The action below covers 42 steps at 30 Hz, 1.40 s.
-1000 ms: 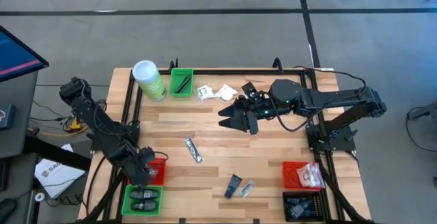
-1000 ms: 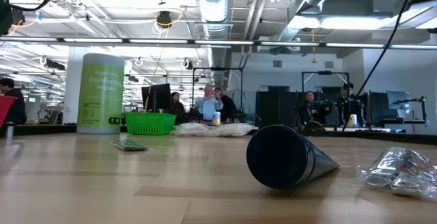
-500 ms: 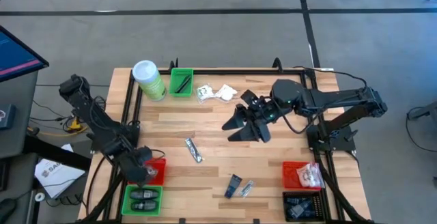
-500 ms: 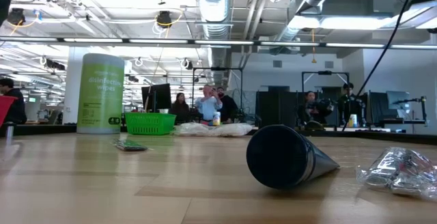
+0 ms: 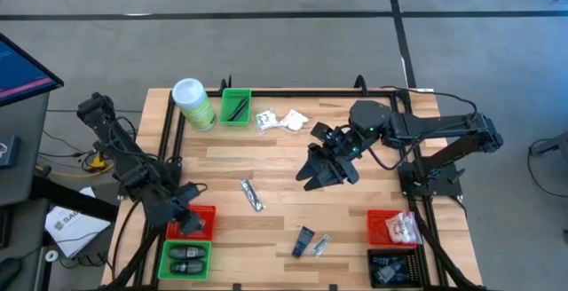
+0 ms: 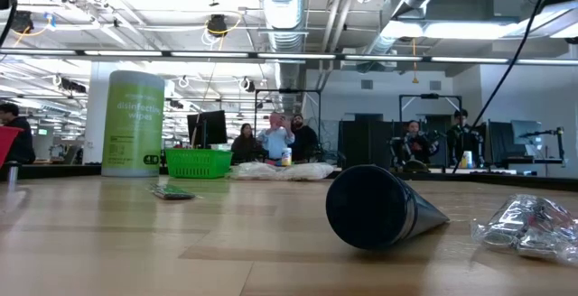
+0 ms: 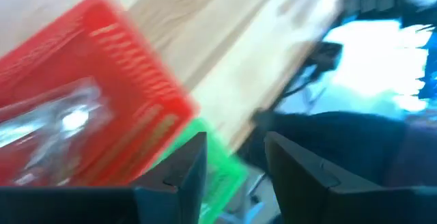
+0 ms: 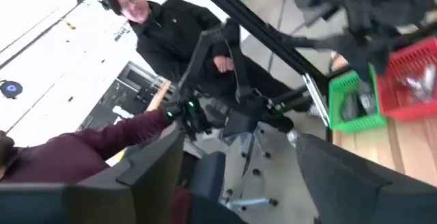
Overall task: Pick & Place Travel size toiletries
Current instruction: Put the shave cream into the black bin
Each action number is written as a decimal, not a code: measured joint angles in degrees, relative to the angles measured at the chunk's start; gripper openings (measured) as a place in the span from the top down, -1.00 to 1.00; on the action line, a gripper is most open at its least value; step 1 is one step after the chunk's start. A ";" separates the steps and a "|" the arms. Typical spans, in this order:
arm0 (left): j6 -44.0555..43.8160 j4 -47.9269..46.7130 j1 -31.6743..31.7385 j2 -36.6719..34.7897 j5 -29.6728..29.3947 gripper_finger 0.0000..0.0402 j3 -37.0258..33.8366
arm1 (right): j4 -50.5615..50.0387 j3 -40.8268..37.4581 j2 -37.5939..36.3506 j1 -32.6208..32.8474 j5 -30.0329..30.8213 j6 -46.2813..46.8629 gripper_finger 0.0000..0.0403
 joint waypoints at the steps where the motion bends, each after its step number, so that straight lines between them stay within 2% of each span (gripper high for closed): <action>1: 0.28 1.48 0.00 -0.19 -1.63 0.32 0.00 | -1.25 0.00 -0.20 0.00 -0.12 -0.10 -0.32; 4: 2.11 5.10 0.02 -0.58 -7.25 0.41 0.00 | -4.77 0.04 -0.81 0.00 -0.75 -1.30 -0.07; 8: 7.09 11.94 1.34 -0.04 -14.17 0.55 0.00 | -9.63 -0.01 -1.68 0.00 -1.57 -3.86 0.41; 11: 12.49 18.64 4.15 0.86 -15.87 0.65 0.00 | -13.29 0.02 -2.68 0.22 -1.58 -5.58 0.82; 13: 16.60 24.70 6.39 2.17 -15.87 0.72 0.07 | -14.43 0.02 -2.95 0.70 -1.57 -6.81 0.94; 17: 24.98 36.98 10.65 5.88 -15.43 0.87 0.07 | -19.19 0.02 -4.05 2.56 -0.96 -8.86 0.93; 21: 28.58 45.78 14.88 11.56 -11.12 0.98 0.30 | -26.70 -0.09 -4.80 5.73 3.09 -12.04 0.98; 26: 28.94 47.49 18.50 22.09 -4.44 1.00 5.82 | -37.01 -0.02 -5.89 10.74 10.29 -16.55 0.99; 31: 30.34 47.57 21.49 33.42 1.64 1.00 14.45 | -42.48 -0.02 -5.89 14.35 13.93 -19.70 1.00; 34: 32.12 47.61 22.94 39.50 3.76 1.00 20.60 | -42.02 -2.21 -6.05 16.22 16.08 -20.25 1.00; 37: 33.42 47.67 24.25 45.33 6.50 1.00 27.13 | -39.34 -8.23 -6.65 18.40 16.90 -18.94 1.00; 42: 34.42 46.04 25.18 54.83 10.96 1.00 36.36 | -24.79 -22.25 -10.98 22.14 16.93 -12.12 1.00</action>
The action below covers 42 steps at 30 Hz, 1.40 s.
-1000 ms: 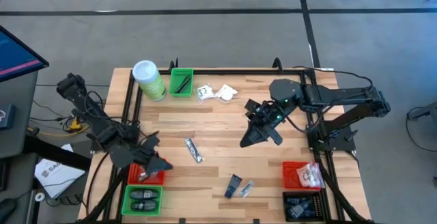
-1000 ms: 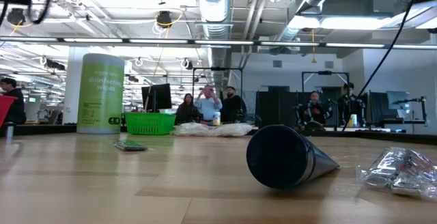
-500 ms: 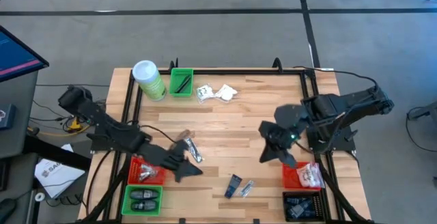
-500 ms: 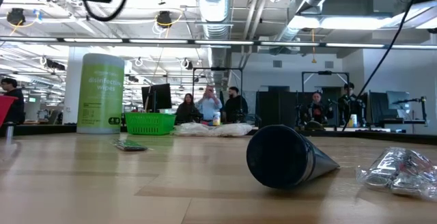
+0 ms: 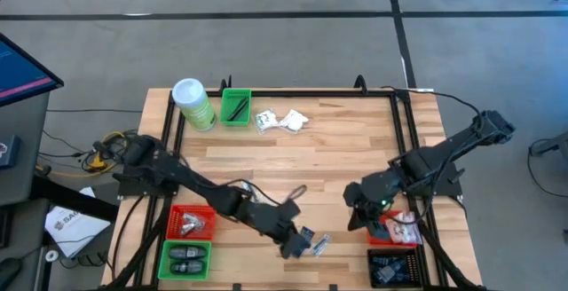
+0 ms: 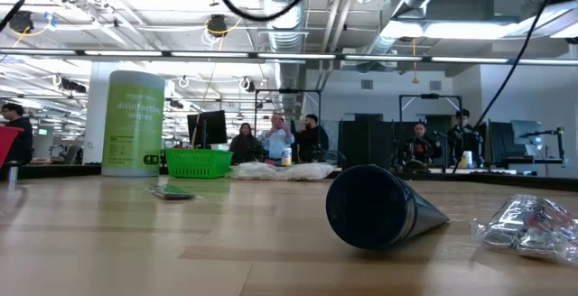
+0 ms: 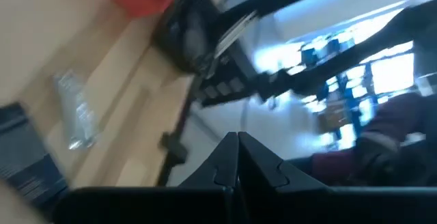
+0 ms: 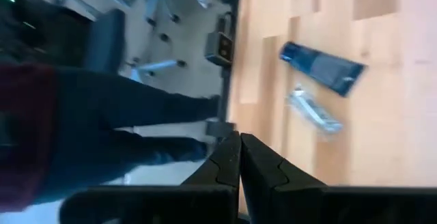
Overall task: Pick & Place Travel size toiletries
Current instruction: Put the shave cream into the black bin
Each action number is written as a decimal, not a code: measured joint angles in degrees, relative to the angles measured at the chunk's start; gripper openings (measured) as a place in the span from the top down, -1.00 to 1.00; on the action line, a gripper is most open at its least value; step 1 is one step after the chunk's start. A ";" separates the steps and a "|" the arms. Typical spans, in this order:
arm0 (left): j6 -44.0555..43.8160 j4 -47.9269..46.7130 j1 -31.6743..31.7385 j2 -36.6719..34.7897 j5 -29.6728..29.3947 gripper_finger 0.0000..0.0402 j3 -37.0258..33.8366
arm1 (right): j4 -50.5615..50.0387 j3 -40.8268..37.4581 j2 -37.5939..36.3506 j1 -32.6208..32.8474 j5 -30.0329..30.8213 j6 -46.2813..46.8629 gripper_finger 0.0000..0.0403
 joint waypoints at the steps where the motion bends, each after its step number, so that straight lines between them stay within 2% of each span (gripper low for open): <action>1: -0.01 -1.45 0.00 1.44 0.72 1.00 1.29 | 3.20 -2.25 -0.86 0.68 0.07 1.37 1.00; 3: -0.39 -2.19 0.02 4.03 2.01 1.00 3.18 | 8.79 -6.02 -2.59 1.90 1.22 3.74 1.00; 8: -2.84 -3.17 0.13 8.60 4.03 1.00 4.60 | 10.32 -10.15 -4.69 4.52 7.18 5.43 1.00; 12: -3.96 -3.24 0.15 11.73 6.42 1.00 6.27 | 10.03 -11.38 -3.83 5.28 7.56 -0.53 1.00; 19: -4.14 -6.81 0.13 15.55 9.35 1.00 10.42 | 9.83 -11.32 3.01 5.50 7.33 -10.79 1.00; 24: -4.44 -14.55 0.02 16.08 11.39 1.00 10.67 | 10.13 -11.36 8.26 5.38 7.33 -16.03 1.00; 30: -4.98 -16.61 0.02 16.06 12.75 1.00 10.68 | 9.92 -11.36 13.56 3.53 7.33 -17.27 1.00; 36: -6.13 -13.80 0.02 16.00 14.22 1.00 10.70 | 10.61 -11.36 14.15 1.17 7.30 -17.28 1.00; 42: -6.13 -18.92 0.24 15.99 14.14 1.00 10.64 | 10.56 -11.32 12.47 -1.04 7.36 -18.90 1.00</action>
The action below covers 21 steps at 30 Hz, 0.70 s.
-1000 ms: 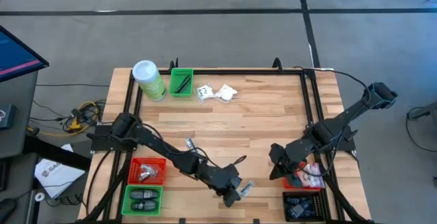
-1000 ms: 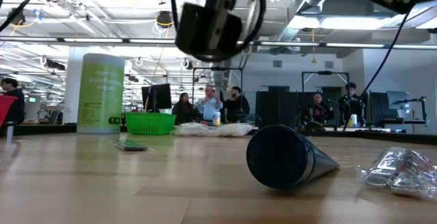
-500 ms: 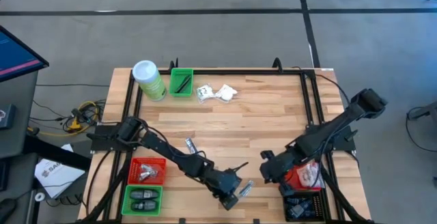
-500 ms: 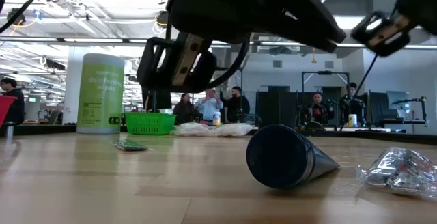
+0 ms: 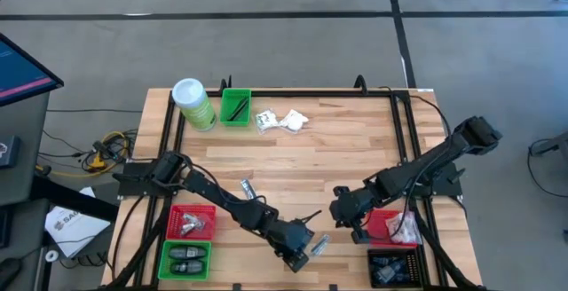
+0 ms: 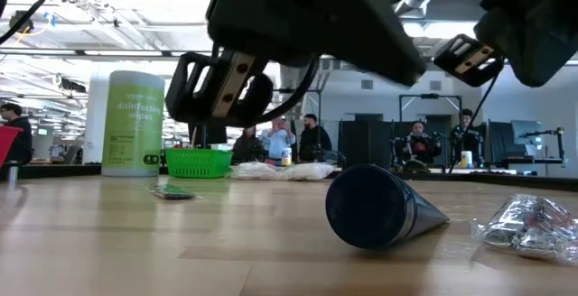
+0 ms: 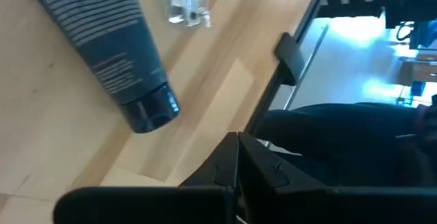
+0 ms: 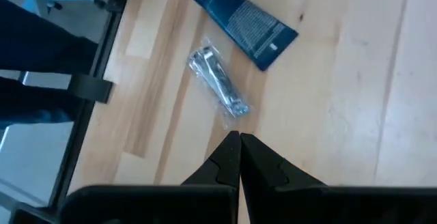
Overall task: Pick & Place Travel size toiletries
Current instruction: Put the shave cream into the black bin
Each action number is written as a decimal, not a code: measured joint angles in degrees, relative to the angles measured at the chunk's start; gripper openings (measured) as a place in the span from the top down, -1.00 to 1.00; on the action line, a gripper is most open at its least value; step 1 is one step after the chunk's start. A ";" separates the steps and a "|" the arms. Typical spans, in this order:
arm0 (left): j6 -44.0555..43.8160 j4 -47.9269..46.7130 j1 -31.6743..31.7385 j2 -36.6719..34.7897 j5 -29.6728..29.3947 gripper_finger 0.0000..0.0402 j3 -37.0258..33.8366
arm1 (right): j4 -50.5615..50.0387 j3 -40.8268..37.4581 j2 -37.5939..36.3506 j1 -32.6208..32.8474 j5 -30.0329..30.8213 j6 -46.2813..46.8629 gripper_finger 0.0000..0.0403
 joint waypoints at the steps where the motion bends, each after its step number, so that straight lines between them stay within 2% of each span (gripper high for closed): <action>1: 0.09 -0.18 0.00 0.00 -0.02 1.00 -0.17 | -0.21 -0.06 -0.21 -0.27 0.00 -0.09 1.00; 16: 0.89 2.22 1.05 3.03 2.10 1.00 -1.51 | 1.53 0.04 -0.26 -1.97 0.07 -0.14 1.00; 21: 1.99 -3.56 1.03 3.03 -1.01 1.00 -1.75 | 1.24 0.04 -0.26 -2.62 0.08 -0.14 1.00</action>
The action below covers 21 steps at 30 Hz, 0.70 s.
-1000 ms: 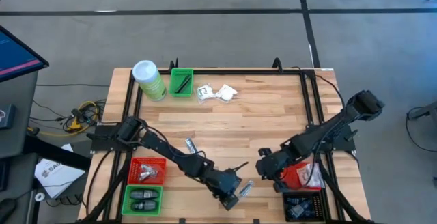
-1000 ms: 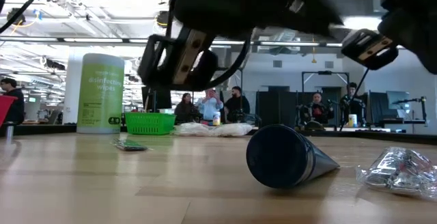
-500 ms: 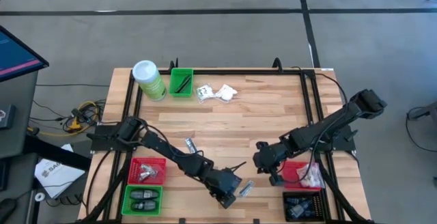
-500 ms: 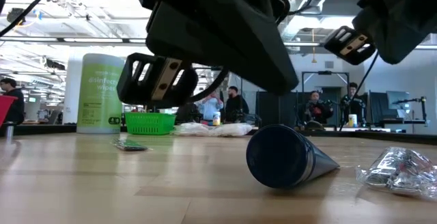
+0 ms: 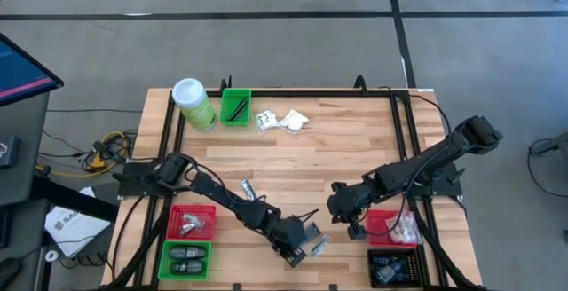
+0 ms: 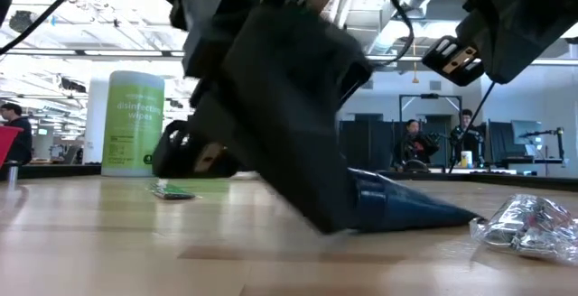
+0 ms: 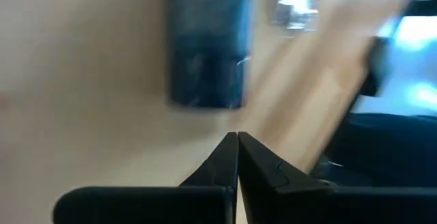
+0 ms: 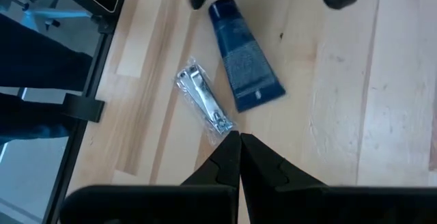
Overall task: Pick & Place Travel size toiletries
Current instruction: Put the shave cream into the black bin
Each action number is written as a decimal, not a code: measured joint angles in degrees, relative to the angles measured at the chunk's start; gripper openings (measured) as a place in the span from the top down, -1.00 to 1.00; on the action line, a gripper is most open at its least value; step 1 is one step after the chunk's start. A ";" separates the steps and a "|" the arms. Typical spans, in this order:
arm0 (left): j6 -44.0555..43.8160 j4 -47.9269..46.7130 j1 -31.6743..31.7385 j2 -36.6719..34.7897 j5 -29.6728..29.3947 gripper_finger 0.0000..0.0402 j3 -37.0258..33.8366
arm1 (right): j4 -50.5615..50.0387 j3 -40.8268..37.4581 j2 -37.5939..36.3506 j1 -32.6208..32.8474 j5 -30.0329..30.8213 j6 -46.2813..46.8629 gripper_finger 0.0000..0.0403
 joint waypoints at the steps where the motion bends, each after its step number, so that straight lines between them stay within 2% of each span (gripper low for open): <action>1: 0.48 -1.63 0.00 -0.31 -0.64 1.00 -0.04 | 0.02 0.00 0.00 0.00 0.00 0.00 1.00; 6: 1.84 -7.75 0.40 -1.41 -1.91 1.00 -0.04 | 0.28 0.00 0.00 0.00 -0.07 -0.10 1.00; 12: 3.18 -6.67 0.70 -2.73 -3.80 1.00 0.01 | 1.58 0.00 0.00 0.02 -0.17 -0.15 1.00; 18: 1.11 -8.96 0.40 -3.54 -6.62 1.00 0.00 | 8.63 0.00 0.00 0.23 -2.08 -0.13 0.98; 21: -1.78 -14.58 -0.43 -5.47 -10.47 1.00 -0.07 | 13.23 0.00 0.02 0.56 -1.16 -0.14 0.88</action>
